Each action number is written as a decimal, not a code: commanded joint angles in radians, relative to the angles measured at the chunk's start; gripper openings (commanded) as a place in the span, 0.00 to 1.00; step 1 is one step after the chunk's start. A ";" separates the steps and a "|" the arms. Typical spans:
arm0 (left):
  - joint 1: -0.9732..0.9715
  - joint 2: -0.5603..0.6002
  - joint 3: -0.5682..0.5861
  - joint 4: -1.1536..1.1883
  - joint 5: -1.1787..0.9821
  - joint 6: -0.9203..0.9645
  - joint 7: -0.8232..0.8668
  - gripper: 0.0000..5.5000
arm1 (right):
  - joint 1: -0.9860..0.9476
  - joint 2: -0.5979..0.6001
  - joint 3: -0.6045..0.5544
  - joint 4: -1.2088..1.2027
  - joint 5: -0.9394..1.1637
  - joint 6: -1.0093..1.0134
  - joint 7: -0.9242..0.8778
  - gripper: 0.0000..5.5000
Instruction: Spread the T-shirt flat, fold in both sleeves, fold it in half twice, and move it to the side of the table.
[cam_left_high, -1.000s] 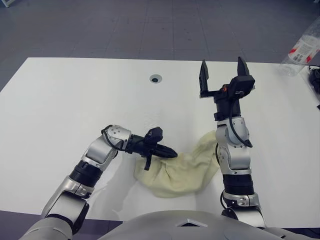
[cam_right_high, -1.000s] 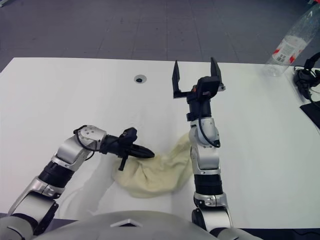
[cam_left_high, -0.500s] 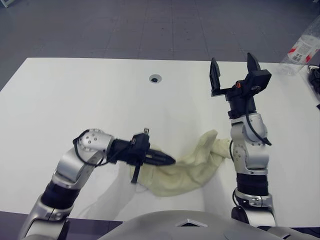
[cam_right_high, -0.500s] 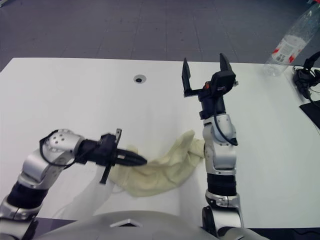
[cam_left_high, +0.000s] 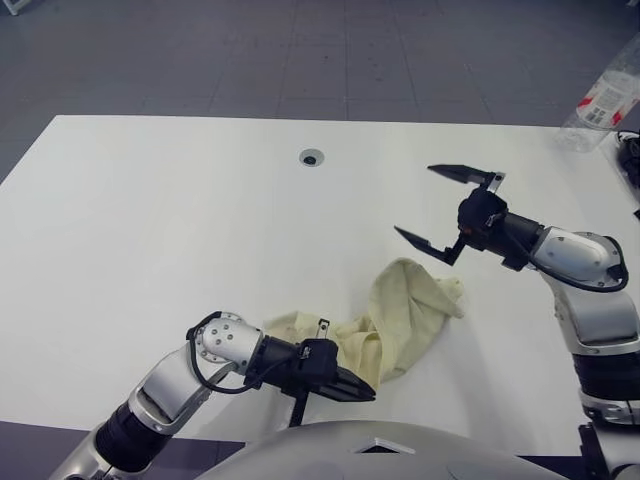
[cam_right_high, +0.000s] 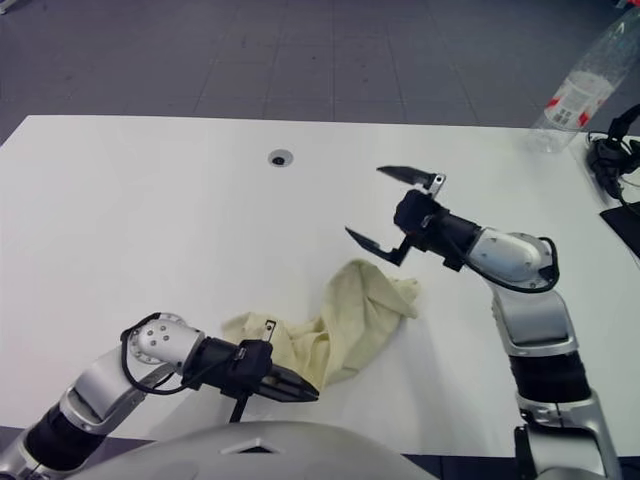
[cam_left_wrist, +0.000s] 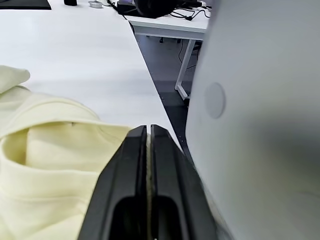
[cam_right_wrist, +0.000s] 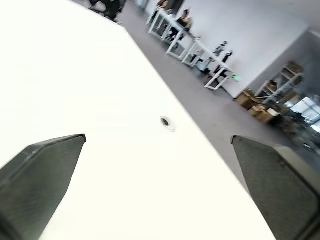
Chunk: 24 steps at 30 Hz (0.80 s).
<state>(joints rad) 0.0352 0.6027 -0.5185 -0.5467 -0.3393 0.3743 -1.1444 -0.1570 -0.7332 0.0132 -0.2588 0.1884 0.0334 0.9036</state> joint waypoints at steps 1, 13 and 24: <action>-0.024 -0.018 -0.029 0.023 0.019 0.009 0.027 0.01 | -0.048 -0.100 0.067 0.002 -0.008 -0.033 0.170 0.98; -0.037 -0.010 -0.094 0.025 0.004 0.059 0.028 0.01 | -0.582 0.019 0.442 0.334 -0.062 0.217 0.615 0.98; -0.060 -0.012 -0.110 0.024 -0.005 0.082 0.028 0.01 | -0.603 0.049 0.637 0.352 -0.214 0.130 0.709 0.98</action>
<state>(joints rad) -0.0276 0.5898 -0.6168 -0.5155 -0.3389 0.4472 -1.1183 -0.7494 -0.6783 0.6310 0.0998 -0.0149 0.1780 1.6067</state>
